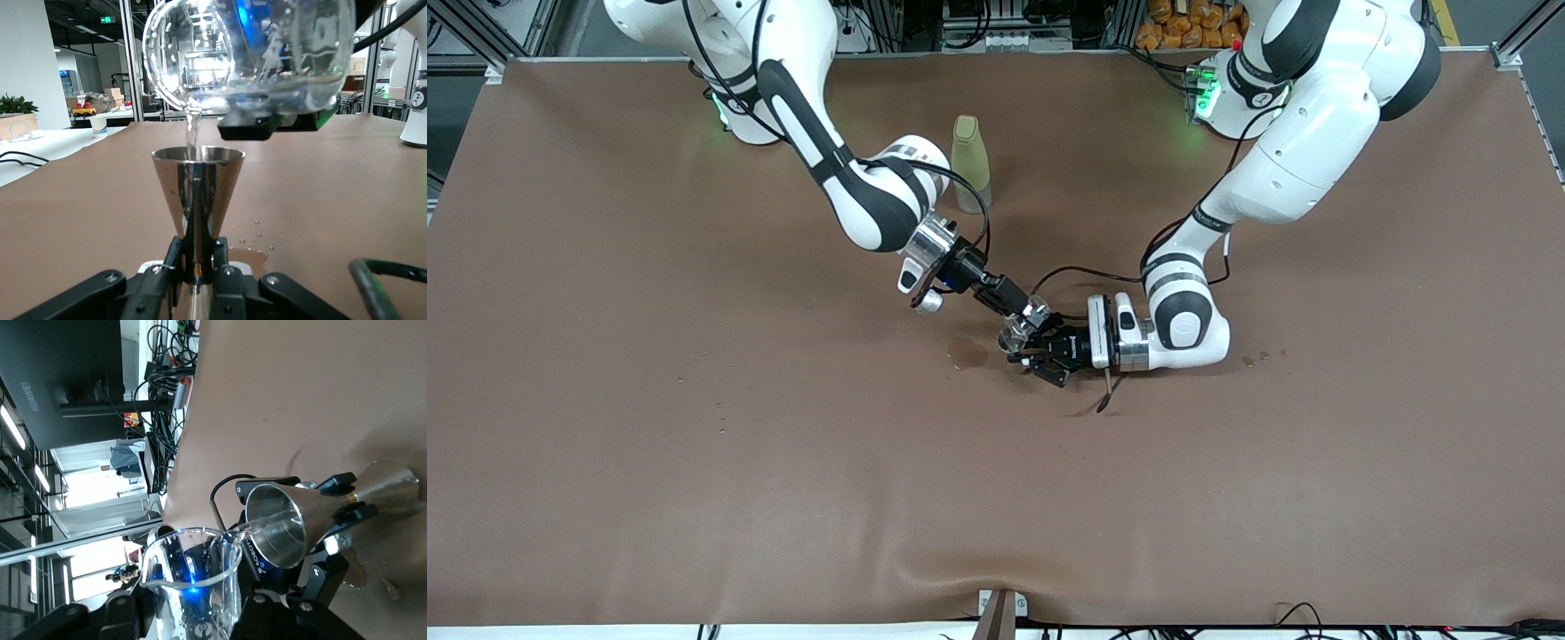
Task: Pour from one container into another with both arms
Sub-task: 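Tip the beaker further, pouring liquid into the jigger held by the left gripper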
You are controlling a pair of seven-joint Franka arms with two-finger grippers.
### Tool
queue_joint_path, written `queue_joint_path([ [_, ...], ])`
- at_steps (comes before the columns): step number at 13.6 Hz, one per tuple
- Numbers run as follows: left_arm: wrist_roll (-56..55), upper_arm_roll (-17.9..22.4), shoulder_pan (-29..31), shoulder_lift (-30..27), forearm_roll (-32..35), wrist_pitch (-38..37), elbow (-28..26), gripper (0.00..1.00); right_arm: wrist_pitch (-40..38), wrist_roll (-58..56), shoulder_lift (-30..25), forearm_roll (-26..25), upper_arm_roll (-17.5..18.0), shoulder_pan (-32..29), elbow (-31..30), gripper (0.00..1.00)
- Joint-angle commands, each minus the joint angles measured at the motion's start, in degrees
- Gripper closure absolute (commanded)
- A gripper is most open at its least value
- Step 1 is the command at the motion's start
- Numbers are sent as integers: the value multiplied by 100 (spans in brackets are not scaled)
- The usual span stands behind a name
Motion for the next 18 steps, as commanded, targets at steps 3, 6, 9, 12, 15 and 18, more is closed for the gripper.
queue_joint_path([
  [3,-20,1,-56,60,-161,55,119,100,178,-79,-272,1051,-9,-24,-133,89],
  [6,-20,1,-47,60,-161,55,127,100,214,-70,-325,1051,-9,-32,-134,89],
  [9,-126,1,-56,60,-152,55,119,100,214,-53,-308,1051,0,-59,-133,89],
  [12,-126,1,-56,51,-152,55,127,100,275,307,-264,1051,-9,-50,-133,88],
  [15,-134,1,-56,51,-161,64,127,100,249,517,-237,1051,0,-59,-133,88],
  [18,-134,1,-56,34,-161,64,127,100,240,607,-246,1051,-9,-59,-125,92],
])
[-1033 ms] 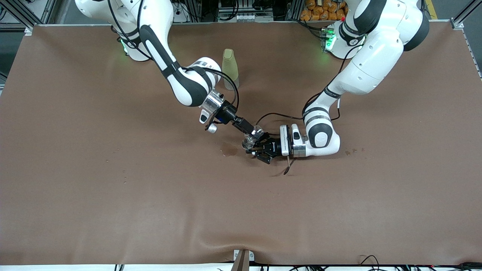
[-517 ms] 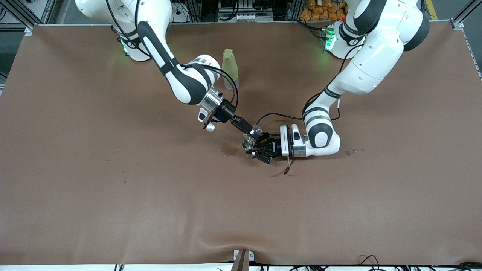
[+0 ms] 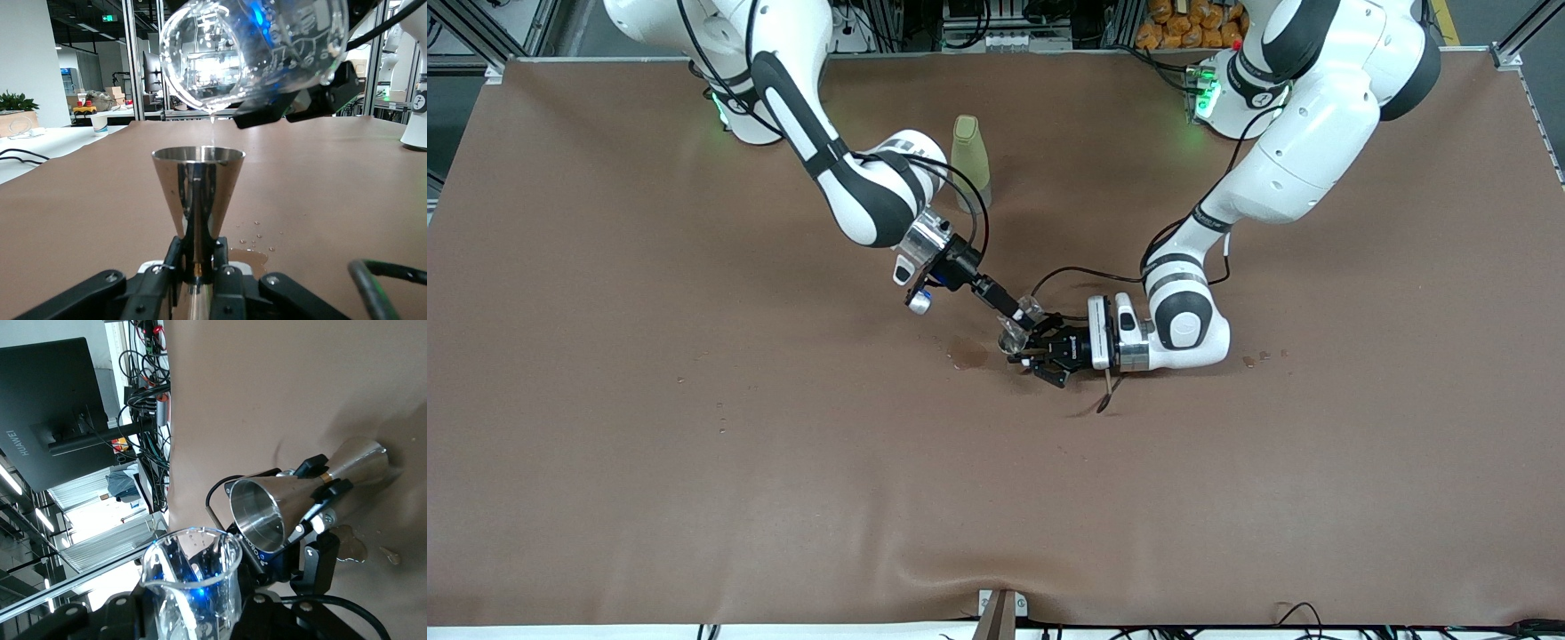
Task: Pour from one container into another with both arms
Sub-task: 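Tip the beaker further, pouring liquid into the jigger held by the left gripper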
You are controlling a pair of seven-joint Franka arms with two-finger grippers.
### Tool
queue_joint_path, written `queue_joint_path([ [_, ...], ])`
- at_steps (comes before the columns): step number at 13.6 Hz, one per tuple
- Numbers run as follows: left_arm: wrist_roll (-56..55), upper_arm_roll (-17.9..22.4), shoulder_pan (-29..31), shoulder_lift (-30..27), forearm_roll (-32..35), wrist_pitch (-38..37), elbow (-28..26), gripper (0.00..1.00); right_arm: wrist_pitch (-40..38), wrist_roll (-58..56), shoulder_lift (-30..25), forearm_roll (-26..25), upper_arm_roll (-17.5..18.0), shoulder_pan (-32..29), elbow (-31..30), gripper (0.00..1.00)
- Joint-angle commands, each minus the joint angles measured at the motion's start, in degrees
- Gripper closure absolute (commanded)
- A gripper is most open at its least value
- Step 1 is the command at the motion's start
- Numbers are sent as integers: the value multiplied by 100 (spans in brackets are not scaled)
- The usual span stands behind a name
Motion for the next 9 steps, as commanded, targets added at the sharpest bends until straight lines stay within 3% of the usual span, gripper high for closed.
queue_joint_path([
  [1,-54,0,-48,16,-152,81,116,100,-26,-472,-110,1049,-5,-61,-61,92],
  [9,-37,0,180,-20,-82,90,142,100,-44,-542,-197,944,-14,-88,-61,90],
])
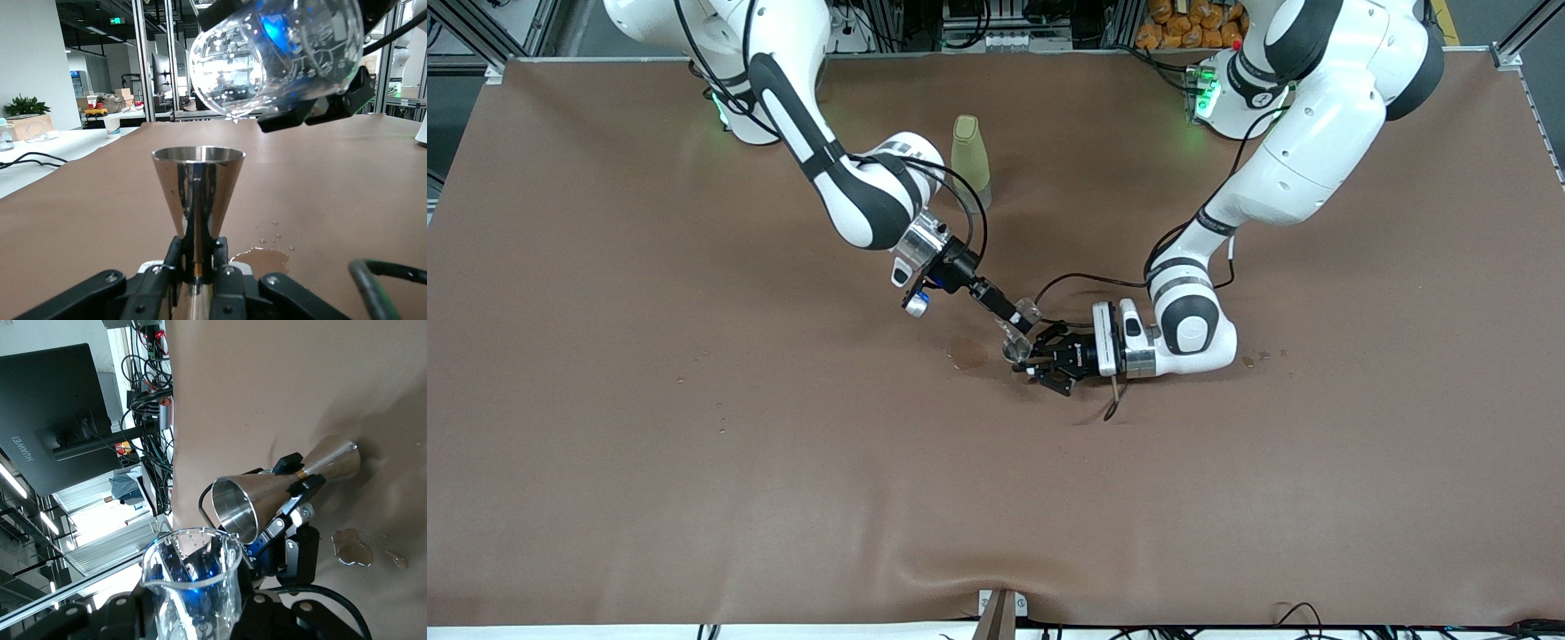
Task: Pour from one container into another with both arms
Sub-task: 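Tip the beaker further, pouring liquid into the jigger held by the left gripper, then turn the beaker upright and move both grippers apart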
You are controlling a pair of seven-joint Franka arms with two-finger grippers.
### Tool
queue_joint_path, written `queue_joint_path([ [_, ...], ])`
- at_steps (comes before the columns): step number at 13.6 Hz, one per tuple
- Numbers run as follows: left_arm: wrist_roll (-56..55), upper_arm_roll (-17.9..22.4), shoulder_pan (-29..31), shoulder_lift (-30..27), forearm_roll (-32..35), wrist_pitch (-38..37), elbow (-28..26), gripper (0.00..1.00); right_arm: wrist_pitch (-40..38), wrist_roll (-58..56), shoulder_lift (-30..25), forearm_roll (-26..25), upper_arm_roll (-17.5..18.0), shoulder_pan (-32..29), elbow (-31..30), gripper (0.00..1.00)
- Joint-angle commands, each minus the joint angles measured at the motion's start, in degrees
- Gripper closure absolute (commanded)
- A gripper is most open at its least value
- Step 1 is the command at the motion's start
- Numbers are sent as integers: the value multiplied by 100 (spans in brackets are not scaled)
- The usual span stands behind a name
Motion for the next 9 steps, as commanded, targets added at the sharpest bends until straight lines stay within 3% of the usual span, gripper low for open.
queue_joint_path([
  [1,-18,-21,125,-20,-73,37,-10,100,-2,-594,-262,838,0,-60,-67,89],
  [3,0,-21,247,-37,-38,-6,-45,100,7,-594,-385,627,-8,-69,-67,90],
  [5,0,-21,414,-55,163,-33,-89,100,33,-777,-499,-100,-17,-113,-154,91],
  [9,-9,-30,897,-221,664,-313,-378,100,33,-2268,-562,-744,-52,-376,-216,90],
])
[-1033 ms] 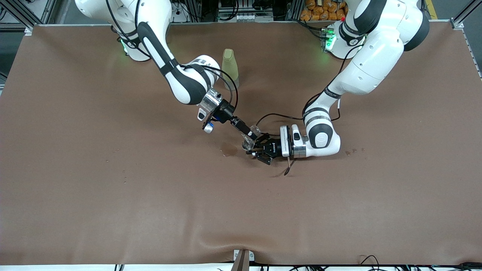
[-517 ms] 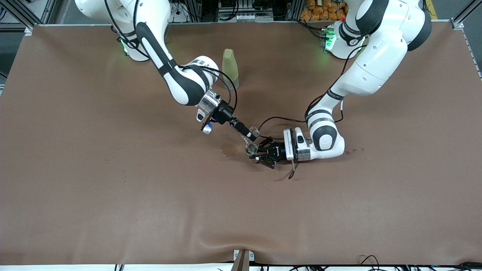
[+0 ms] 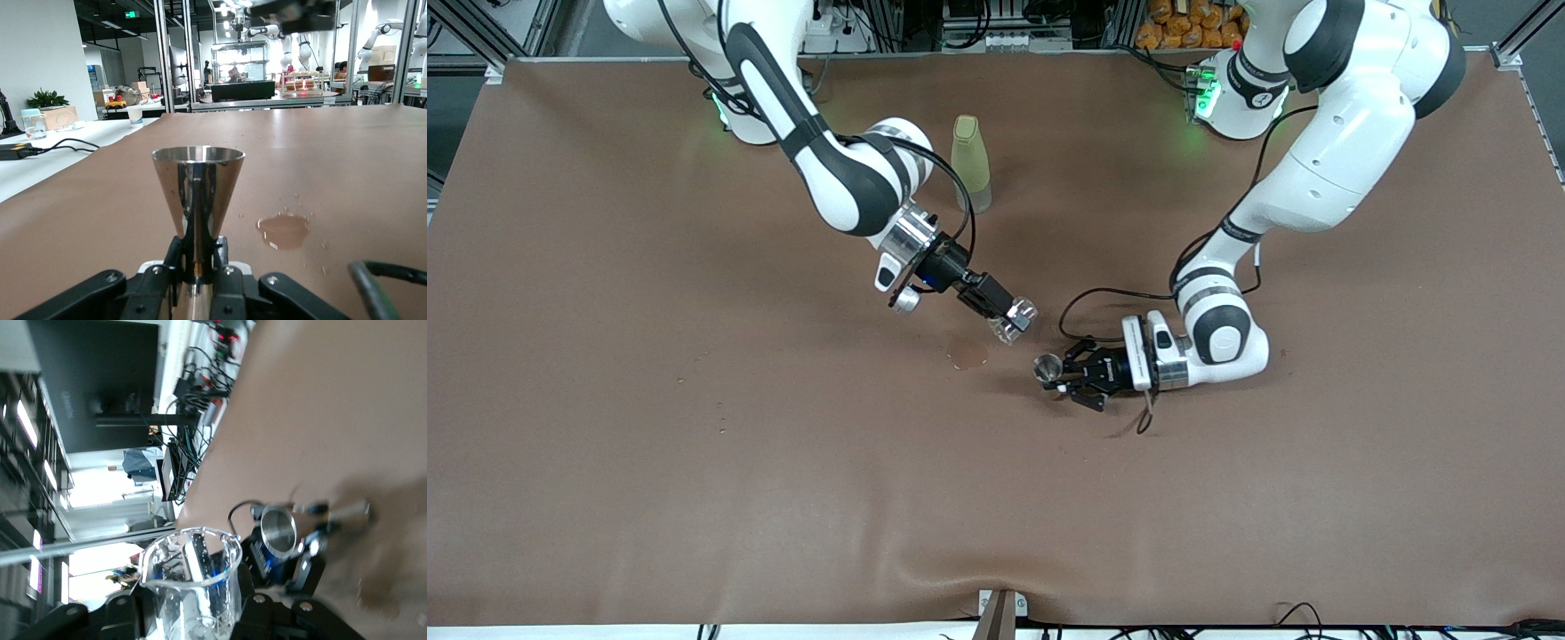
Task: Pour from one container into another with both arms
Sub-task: 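Turn the beaker upright and move both grippers apart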
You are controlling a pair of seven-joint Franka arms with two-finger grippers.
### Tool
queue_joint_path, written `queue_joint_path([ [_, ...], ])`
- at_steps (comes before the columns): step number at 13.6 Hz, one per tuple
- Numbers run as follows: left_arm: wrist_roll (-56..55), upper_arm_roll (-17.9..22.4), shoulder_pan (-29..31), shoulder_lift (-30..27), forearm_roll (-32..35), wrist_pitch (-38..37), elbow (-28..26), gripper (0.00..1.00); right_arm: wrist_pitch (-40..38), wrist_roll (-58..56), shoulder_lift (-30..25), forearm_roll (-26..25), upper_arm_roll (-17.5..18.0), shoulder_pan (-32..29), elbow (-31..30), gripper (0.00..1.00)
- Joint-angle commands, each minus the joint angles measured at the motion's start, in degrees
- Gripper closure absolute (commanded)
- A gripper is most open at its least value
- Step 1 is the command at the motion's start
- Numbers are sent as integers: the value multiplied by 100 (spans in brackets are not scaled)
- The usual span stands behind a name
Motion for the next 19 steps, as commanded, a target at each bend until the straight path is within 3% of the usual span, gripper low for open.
queue_joint_path([
  [1,-18,-42,422,-254,417,-356,-348,100,-55,-1263,-132,-255,48,-419,-333,90],
  [4,-183,-42,835,-430,962,-795,-490,100,-117,-1750,-149,-1588,57,-973,-667,92],
  [6,-403,-42,1125,-597,1322,-1130,-621,100,-317,-1777,-185,-2197,57,-1210,-791,92],
  [11,-563,-42,1978,-913,2184,-1912,-1104,100,-2575,-2453,-123,-3514,48,-2738,-1573,93],
  [14,-563,-42,2461,-1230,2431,-2150,-1455,100,-3987,-3031,60,-5156,48,-3966,-1627,93],
  [16,-563,-33,2803,-1396,2606,-2247,-1666,100,-5060,-3200,167,-5966,39,-4706,-1591,93],
  [19,-545,-33,3375,-1468,2940,-2265,-1870,100,-5722,-3787,167,-7337,48,-5647,-1416,93],
])
